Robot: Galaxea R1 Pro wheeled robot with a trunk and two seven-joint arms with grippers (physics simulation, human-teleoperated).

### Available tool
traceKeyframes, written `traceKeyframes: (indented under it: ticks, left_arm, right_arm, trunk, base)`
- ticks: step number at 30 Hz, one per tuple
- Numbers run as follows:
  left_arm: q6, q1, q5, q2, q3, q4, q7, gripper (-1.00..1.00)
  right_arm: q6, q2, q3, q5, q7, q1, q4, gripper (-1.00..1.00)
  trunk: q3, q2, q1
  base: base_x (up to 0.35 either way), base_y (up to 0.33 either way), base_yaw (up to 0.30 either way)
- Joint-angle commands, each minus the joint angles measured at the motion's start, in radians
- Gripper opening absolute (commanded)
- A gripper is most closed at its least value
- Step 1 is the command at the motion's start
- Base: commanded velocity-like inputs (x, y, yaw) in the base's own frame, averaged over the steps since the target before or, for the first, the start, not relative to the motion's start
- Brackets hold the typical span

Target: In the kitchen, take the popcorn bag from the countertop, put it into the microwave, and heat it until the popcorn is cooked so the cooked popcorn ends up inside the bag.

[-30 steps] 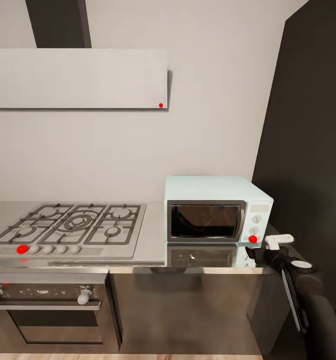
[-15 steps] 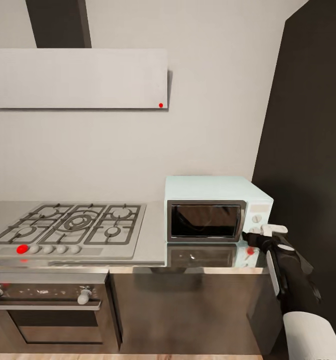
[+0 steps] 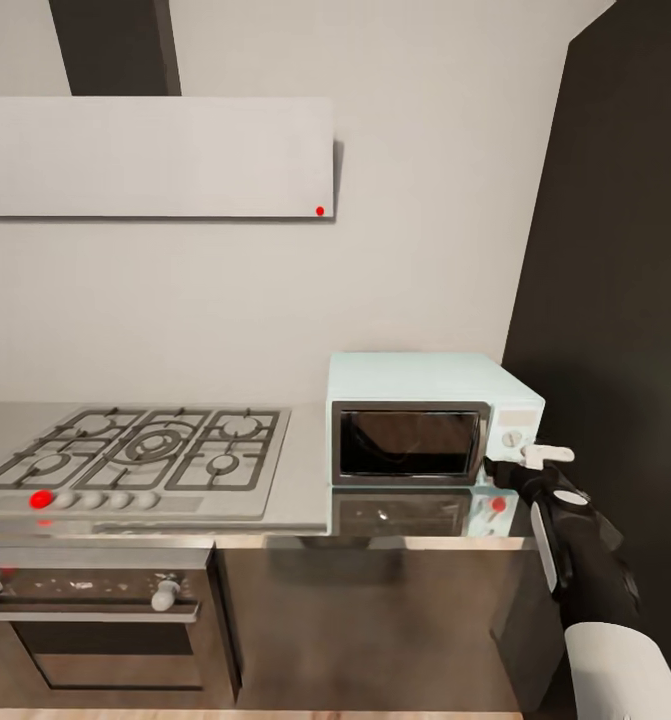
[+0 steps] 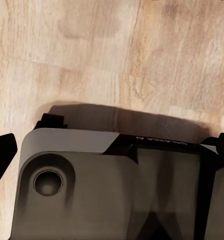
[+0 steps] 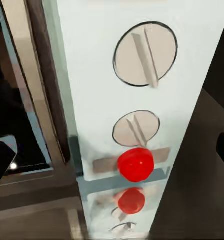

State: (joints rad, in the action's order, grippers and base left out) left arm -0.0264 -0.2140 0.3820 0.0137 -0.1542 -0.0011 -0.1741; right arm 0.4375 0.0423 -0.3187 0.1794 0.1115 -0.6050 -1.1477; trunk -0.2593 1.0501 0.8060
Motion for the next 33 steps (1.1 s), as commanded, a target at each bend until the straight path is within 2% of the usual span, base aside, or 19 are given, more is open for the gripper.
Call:
traceKeyframes:
  ticks: [1,6,11,22,23,33]
  left_arm:
    - [-0.003,-0.001,0.009,0.0,-0.008,0.001,-0.004,1.0]
    - [-0.003,-0.001,0.009,0.001,-0.008,0.001,-0.004,1.0]
    - [-0.003,-0.001,0.008,0.0,-0.008,0.001,-0.004,1.0]
    - [-0.003,-0.001,0.008,0.0,-0.008,0.001,-0.004,1.0]
    - [-0.003,-0.001,0.008,0.0,-0.008,0.001,-0.004,1.0]
    - [-0.003,-0.001,0.008,0.001,-0.008,0.001,-0.004,1.0]
  right_arm:
    - [0.0,-0.001,-0.002,0.012,0.01,-0.001,0.007,1.0]
    - [-0.003,0.0,-0.002,0.01,0.019,-0.001,0.016,1.0]
    - [-0.009,0.001,-0.002,0.011,0.023,-0.001,0.087,1.0]
    - [-0.008,0.001,0.0,0.012,0.027,-0.001,0.091,1.0]
    - [-0.008,0.001,0.0,0.012,0.027,-0.001,0.092,-1.0]
    - [-0.007,0.001,0.0,0.015,0.025,-0.001,0.094,-1.0]
  trunk:
    - [-0.001,0.001,0.0]
    - [-0.001,0.001,0.0]
    - [-0.001,0.001,0.0]
    - [-0.001,0.001,0.0]
    - [-0.001,0.001,0.0]
    - [-0.001,0.001,0.0]
  base:
    - [0.141,-0.206,0.0]
    - [0.056,-0.068,0.0]
    - [0.019,-0.012,0.0]
    - [0.065,-0.055,0.0]
    - [0.0,0.0,0.0]
    - [0.0,0.0,0.0]
